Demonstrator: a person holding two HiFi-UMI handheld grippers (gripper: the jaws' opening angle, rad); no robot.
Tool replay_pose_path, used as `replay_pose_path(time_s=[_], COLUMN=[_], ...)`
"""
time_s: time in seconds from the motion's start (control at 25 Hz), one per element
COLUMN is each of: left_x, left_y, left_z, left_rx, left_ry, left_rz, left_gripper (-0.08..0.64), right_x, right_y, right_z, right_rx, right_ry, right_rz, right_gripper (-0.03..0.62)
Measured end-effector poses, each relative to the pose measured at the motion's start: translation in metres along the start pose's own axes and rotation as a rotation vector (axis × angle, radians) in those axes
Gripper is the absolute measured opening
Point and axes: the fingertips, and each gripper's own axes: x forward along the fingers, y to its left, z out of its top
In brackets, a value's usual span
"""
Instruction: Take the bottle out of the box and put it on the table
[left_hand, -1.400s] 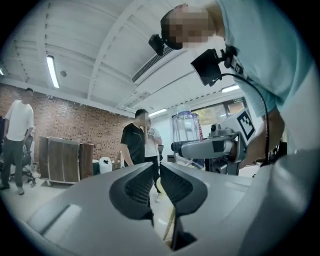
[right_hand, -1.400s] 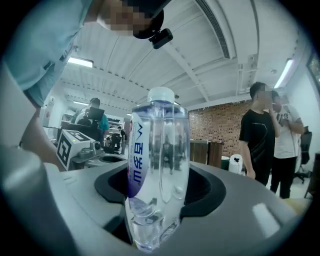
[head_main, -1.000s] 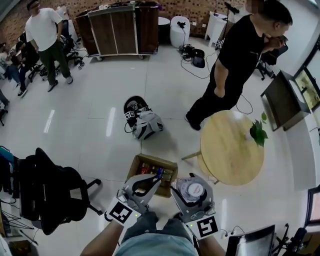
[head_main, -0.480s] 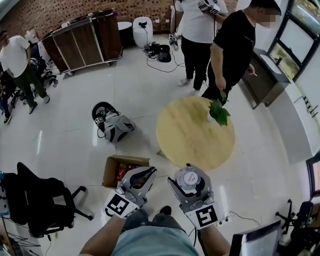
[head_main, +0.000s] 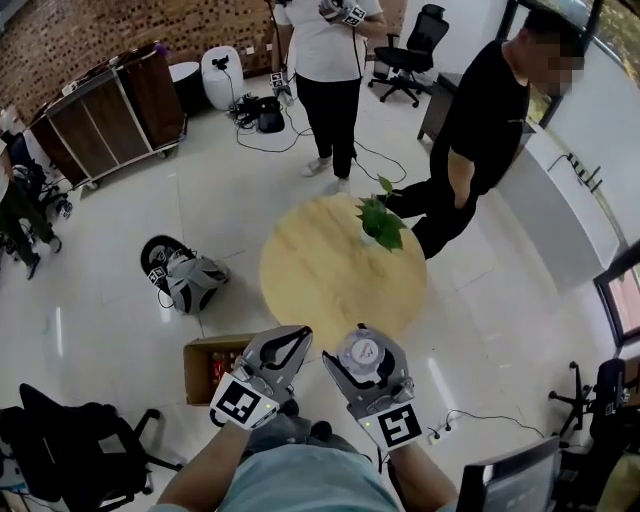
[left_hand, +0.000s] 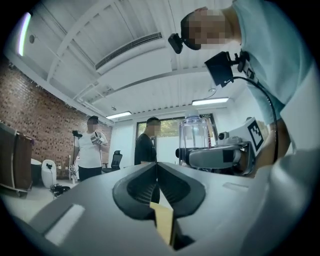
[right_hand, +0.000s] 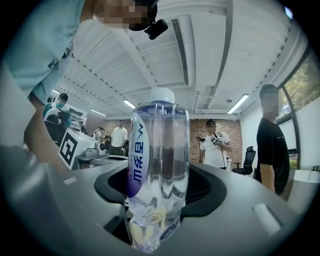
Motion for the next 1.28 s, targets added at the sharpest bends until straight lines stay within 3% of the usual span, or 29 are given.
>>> replay_pose_path(time_s=[0.24,0.6,0.8,1.12,1.28], left_x=[0.028,0.060,0.082,0.096,0.093], left_y=[0.027,0.075,0.099,0.136,0.134], left_z=[0.004,-0.020,-0.058,-0.132,-0.170], left_rx=[0.009,0.003,-0.005,-0.028,-0.084], left_ry=[0.000,0.031,0.056,0.094,0.156], left_rz=[-0.065,-0.072,0.007,0.182,0.238], left_gripper=[0.011,0.011,0.011,0.011,0.011], right_x=[0.027,0.068,0.079,0.093,0.096], right_y=[-0.029,-0.061,-0.084,-0.104,-0.104], right_z=[-0.007,-0.032,-0.076,-0.183,-0.237], right_rx=[-0.001,0.029,0.032,0.040,0.100], right_ry=[0.009,0.003,0.008,0.076,0.115], right_rz=[-0.082,-0.101,-0.037,0.096,0.116], right_gripper=[0.281,0.281,0.282,0.285,0.285])
